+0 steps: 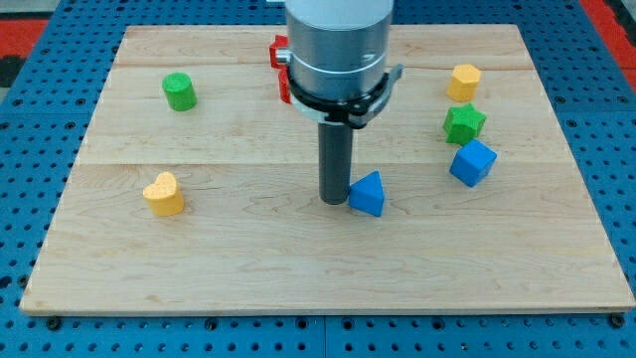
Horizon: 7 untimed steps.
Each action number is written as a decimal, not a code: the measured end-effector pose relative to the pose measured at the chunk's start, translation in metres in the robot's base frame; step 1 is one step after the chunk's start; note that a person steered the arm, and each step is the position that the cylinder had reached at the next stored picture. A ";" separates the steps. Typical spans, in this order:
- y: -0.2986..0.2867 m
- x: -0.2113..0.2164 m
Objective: Move the blue triangle bottom to the blue cube
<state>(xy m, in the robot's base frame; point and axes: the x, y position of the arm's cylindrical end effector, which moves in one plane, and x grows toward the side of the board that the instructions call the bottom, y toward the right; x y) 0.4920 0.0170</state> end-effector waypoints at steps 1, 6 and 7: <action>-0.022 -0.012; 0.065 0.036; 0.080 0.036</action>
<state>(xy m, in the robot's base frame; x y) 0.5279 0.0975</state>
